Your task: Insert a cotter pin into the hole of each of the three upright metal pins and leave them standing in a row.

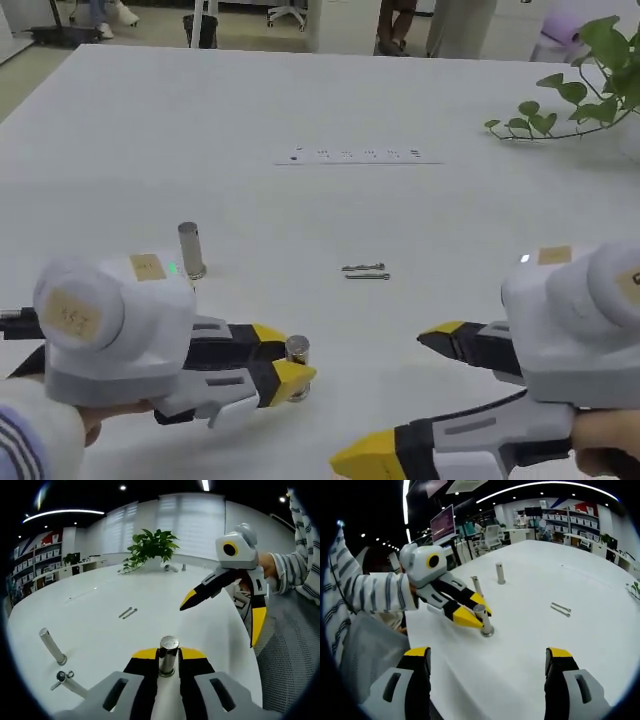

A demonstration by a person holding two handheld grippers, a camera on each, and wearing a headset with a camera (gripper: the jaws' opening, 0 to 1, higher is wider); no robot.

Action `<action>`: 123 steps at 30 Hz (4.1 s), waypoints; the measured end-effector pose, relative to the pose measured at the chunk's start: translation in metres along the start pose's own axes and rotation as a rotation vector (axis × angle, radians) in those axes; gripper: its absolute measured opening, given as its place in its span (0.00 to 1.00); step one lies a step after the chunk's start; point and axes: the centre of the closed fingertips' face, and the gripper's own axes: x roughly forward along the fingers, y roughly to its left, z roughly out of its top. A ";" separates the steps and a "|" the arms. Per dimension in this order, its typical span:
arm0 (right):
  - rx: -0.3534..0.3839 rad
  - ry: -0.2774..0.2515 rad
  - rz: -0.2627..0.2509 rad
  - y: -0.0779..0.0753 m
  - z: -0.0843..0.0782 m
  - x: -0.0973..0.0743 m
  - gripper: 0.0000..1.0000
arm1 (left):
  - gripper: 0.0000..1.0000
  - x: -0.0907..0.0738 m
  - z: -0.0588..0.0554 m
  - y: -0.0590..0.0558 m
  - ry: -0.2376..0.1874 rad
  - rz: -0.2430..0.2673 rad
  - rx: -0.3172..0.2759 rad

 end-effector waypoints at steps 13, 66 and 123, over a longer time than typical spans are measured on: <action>-0.018 -0.008 0.011 0.005 0.005 -0.003 0.96 | 0.43 -0.023 0.006 -0.015 -0.028 -0.006 -0.035; -0.227 0.207 0.057 -0.039 0.005 -0.011 0.84 | 0.99 -0.048 0.004 -0.032 -0.135 0.128 -0.276; -0.563 0.493 0.127 -0.135 0.027 0.061 0.25 | 0.95 -0.048 -0.010 -0.043 -0.106 0.120 -0.338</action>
